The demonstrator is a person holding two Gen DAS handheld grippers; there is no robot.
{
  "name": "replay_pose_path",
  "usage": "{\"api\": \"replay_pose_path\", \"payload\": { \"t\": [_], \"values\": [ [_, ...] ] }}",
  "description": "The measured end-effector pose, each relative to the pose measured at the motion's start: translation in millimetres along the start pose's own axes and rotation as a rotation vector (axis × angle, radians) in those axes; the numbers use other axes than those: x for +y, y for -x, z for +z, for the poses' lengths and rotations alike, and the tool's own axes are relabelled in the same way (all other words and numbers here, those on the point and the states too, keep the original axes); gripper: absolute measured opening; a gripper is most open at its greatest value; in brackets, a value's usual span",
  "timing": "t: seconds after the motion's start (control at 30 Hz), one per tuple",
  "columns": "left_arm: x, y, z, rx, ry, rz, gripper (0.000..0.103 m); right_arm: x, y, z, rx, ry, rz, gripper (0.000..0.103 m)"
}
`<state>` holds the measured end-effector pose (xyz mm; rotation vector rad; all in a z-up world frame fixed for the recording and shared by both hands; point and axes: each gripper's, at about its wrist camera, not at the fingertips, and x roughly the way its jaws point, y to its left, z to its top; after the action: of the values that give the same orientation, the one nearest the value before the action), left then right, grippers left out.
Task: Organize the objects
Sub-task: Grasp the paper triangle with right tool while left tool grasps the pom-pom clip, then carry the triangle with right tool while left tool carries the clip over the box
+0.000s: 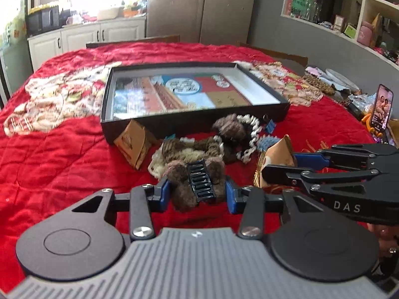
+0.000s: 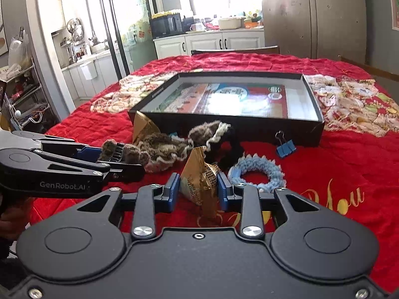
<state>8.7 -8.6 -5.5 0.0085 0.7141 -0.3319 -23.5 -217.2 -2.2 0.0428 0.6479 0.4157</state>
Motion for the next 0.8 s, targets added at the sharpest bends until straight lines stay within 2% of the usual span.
{"api": "replay_pose_path", "payload": {
  "t": [0.37, 0.8],
  "values": [
    [6.5, 2.5, 31.3, -0.081, -0.006, 0.033, 0.047, -10.4, 15.9, 28.8, -0.091, 0.023, -0.029, 0.031],
    [26.0, -23.3, 73.0, -0.121, 0.045, 0.086, 0.047, -35.1, -1.0, 71.8, -0.160, 0.046, -0.088, 0.031]
  ]
}}
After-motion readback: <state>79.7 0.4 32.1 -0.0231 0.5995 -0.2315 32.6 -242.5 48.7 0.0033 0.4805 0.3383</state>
